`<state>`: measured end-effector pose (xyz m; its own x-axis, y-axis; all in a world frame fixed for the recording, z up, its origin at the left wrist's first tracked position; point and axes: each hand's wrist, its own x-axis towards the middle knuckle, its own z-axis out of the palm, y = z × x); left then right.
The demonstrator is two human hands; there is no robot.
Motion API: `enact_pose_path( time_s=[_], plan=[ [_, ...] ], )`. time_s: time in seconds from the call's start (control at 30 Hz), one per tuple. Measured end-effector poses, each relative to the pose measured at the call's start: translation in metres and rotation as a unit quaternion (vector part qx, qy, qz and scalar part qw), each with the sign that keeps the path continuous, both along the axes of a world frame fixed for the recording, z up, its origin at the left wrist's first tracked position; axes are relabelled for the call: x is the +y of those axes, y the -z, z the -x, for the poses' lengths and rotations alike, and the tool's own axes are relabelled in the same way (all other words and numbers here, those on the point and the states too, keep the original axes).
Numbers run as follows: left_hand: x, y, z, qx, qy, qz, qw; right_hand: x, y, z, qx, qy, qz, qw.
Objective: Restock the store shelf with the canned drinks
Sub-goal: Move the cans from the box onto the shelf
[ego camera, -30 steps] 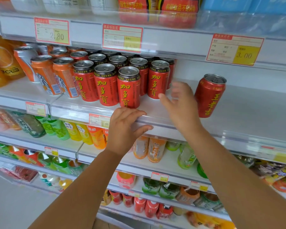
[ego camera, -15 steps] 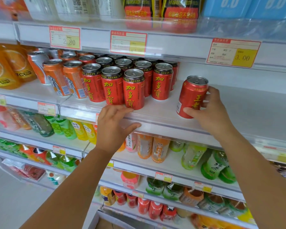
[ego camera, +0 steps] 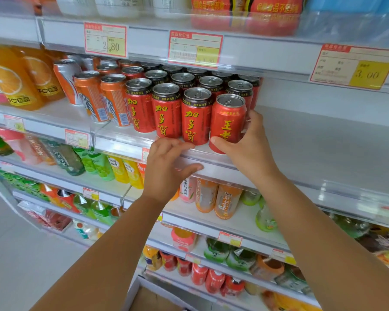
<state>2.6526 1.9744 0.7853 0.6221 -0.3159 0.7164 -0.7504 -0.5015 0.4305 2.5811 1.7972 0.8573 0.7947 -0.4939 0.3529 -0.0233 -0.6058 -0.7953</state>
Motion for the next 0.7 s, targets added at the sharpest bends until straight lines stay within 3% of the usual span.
enact_pose_path(
  time_s=[0.43,0.6,0.63,0.7],
  plan=[
    [0.000,-0.003,0.003,0.022,0.017,0.002,1.000,-0.001,0.004,-0.003,-0.004,0.039,0.015,0.999],
    [0.029,-0.004,0.033,0.048,0.032,0.059,0.997,0.028,0.012,0.047,-0.257,0.021,0.024,0.966],
    [0.042,0.005,0.044,0.041,0.028,0.066,0.997,0.039,0.024,0.061,-0.271,-0.018,0.018,0.962],
    [0.074,0.043,0.069,0.091,0.006,0.058,0.994,0.065,0.058,0.086,-0.210,-0.101,-0.007,0.972]
  ],
)
